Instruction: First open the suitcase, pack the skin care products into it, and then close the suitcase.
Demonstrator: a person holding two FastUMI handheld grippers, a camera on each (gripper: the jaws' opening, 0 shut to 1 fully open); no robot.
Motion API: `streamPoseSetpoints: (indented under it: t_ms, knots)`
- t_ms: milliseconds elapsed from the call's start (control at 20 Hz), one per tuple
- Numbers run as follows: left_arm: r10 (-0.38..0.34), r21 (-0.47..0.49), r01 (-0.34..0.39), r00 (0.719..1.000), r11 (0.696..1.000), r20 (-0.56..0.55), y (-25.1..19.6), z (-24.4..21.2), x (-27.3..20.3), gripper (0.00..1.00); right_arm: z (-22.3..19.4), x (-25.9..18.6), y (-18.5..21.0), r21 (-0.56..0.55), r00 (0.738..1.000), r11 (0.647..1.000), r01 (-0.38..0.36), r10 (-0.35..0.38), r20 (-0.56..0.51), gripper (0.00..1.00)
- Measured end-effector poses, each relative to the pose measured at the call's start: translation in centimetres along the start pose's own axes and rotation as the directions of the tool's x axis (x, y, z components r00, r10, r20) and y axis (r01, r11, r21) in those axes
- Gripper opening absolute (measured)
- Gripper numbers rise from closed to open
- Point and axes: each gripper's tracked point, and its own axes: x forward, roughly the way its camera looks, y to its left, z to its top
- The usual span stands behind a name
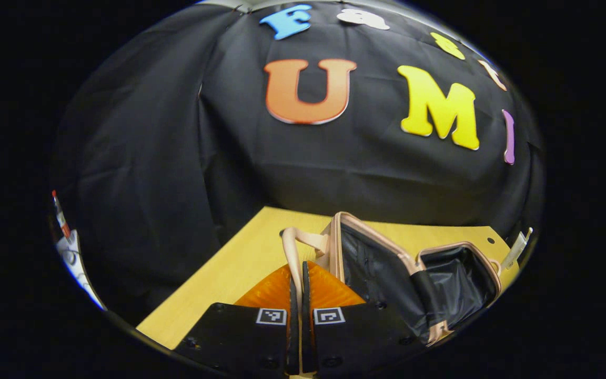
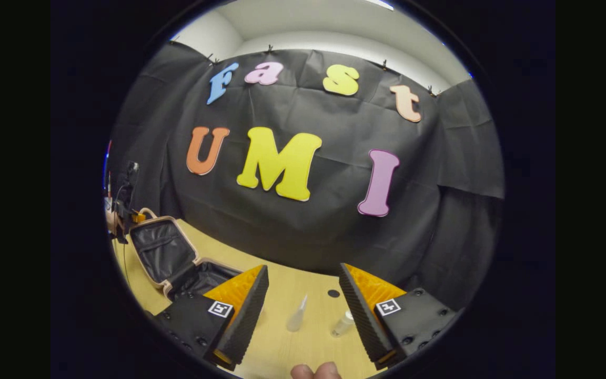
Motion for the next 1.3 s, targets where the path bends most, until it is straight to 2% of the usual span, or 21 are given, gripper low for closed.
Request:
streamPoseSetpoints:
  t_ms: [250, 300, 400, 450, 600, 650, 700, 800, 850, 1000, 1150, 1300]
  knots:
    - [0.004, -0.149, -0.028, 0.988, 0.988, -0.156, 1.3, -5.9, 3.1, 0.11, 0.1, -0.3, -0.1, -0.025, 1.000, 1.000, 0.019, -0.019, -0.018, 0.80]
    - [0.016, -0.153, -0.043, 0.984, 0.987, -0.177, 1.7, -6.9, 3.2, 0.14, 0.1, -0.5, -0.1, -0.026, 1.000, 0.999, 0.021, -0.021, -0.017, 0.80]
    - [0.086, -0.109, -0.112, 0.973, 0.988, -0.216, 2.7, -8.0, 2.9, 0.22, -0.1, -0.3, -0.3, -0.014, 1.000, 1.000, 0.018, -0.018, -0.020, 0.80]
    - [0.097, -0.100, -0.119, 0.973, 0.988, -0.208, 2.8, -7.7, 2.8, 0.33, 0.0, -0.3, -0.5, -0.005, 1.000, 1.000, 0.016, -0.016, -0.019, 0.78]
    - [0.151, -0.063, -0.162, 0.977, 0.985, -0.151, 2.7, -5.1, 0.8, 0.42, -0.1, -0.2, -1.5, 0.015, 1.000, 1.000, 0.020, -0.019, -0.007, 0.80]
    - [0.139, -0.057, -0.146, 0.985, 0.988, -0.098, 1.3, -3.2, -0.3, 0.86, -0.1, -0.2, -2.1, 0.025, 1.000, 0.999, 0.023, -0.023, -0.001, 0.80]
    - [0.124, -0.037, -0.125, 0.992, 0.991, -0.036, -0.6, -0.9, -1.7, 0.78, -0.3, -0.1, -2.9, 0.038, 1.000, 0.999, 0.027, -0.028, 0.002, 0.80]
    - [0.122, 0.021, -0.123, 0.992, 0.992, 0.036, -4.4, 2.4, -4.5, 0.86, -0.9, 0.1, -4.2, 0.071, 1.000, 0.997, 0.025, -0.025, 0.005, 0.78]
    - [0.121, 0.036, -0.123, 0.991, 0.992, 0.056, -6.6, 3.9, -5.8, 0.98, -1.2, 0.2, -4.8, 0.088, 1.000, 0.996, 0.026, -0.026, 0.005, 0.79]
    - [0.086, 0.029, -0.091, 0.986, 0.995, 0.143, -14.8, 7.0, -9.8, 0.97, -2.4, 0.7, -7.3, 0.126, 1.000, 0.992, 0.029, -0.030, 0.008, 0.80]
    - [0.007, 0.096, -0.028, 0.978, 0.995, 0.208, -24.0, 7.7, -12.7, 0.97, -3.2, 1.0, -10.3, 0.161, 0.999, 0.986, 0.047, -0.049, 0.012, 0.80]
    - [-0.090, 0.184, 0.053, 0.975, 0.982, 0.203, -33.2, 5.3, -14.4, 0.97, -4.5, 1.0, -12.7, 0.161, 0.999, 0.986, 0.051, -0.052, 0.005, 0.80]
